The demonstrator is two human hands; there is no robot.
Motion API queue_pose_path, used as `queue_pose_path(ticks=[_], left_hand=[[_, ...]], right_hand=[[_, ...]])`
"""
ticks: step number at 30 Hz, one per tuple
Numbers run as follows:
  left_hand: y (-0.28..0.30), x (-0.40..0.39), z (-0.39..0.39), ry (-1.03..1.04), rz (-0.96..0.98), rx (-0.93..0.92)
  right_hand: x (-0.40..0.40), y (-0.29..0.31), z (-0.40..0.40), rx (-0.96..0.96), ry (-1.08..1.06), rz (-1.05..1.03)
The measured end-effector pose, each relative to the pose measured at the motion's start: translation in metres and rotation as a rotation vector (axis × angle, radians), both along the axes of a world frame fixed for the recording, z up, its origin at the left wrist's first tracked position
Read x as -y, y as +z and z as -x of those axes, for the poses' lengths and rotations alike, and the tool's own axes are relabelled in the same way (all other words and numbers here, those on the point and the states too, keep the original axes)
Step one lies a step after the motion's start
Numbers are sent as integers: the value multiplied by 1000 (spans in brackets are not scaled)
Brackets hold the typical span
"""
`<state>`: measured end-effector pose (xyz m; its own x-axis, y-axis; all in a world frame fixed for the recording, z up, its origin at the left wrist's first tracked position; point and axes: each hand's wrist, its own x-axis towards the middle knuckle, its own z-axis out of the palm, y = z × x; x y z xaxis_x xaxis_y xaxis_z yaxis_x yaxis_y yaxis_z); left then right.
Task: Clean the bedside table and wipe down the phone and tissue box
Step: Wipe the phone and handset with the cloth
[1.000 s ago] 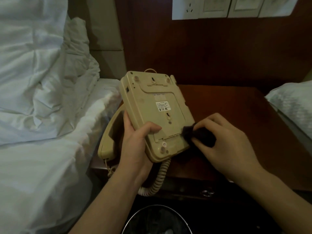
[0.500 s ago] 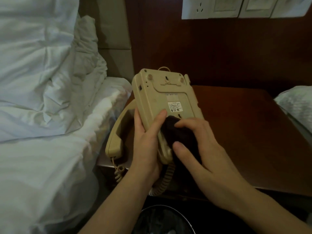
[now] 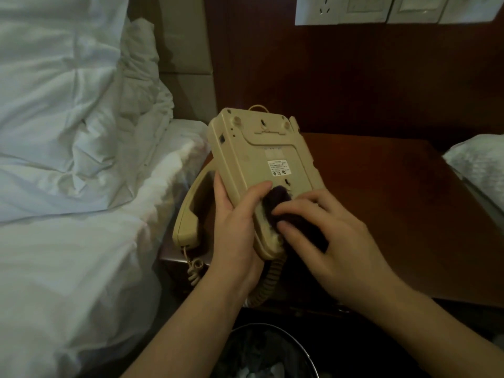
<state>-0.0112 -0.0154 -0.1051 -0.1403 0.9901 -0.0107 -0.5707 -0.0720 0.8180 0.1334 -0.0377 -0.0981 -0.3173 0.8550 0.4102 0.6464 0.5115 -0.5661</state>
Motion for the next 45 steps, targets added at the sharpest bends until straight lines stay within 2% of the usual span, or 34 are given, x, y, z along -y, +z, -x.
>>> queue_pose_path(ticks=[3, 5, 7, 11, 16, 19, 25, 33, 39, 45], left_hand=[[-1, 1, 1, 33, 15, -18], [1, 1, -1, 48, -2, -44], [3, 1, -2, 51, -21, -49], [0, 3, -2, 43, -29, -38], [-1, 3, 0, 61, -5, -12], [5, 1, -1, 47, -41, -33], [-1, 3, 0, 74, -7, 12], [0, 0, -3, 92, -9, 6], [1, 1, -2, 89, -4, 18], [2, -1, 0, 72, -12, 23]], right_hand=[[-14, -6, -16, 75, -146, 49], [-16, -6, -16, 23, -169, 85], [-6, -1, -6, -45, -106, 62], [11, 3, 7, -34, 43, 20], [-8, -2, -7, -48, -106, 98], [1, 6, 1, -234, -29, 130], [23, -3, 9, -114, -24, 103], [10, -2, 3, -271, -80, 233], [8, 3, 1, -302, 18, 324], [10, 4, 4, -458, 62, 353]])
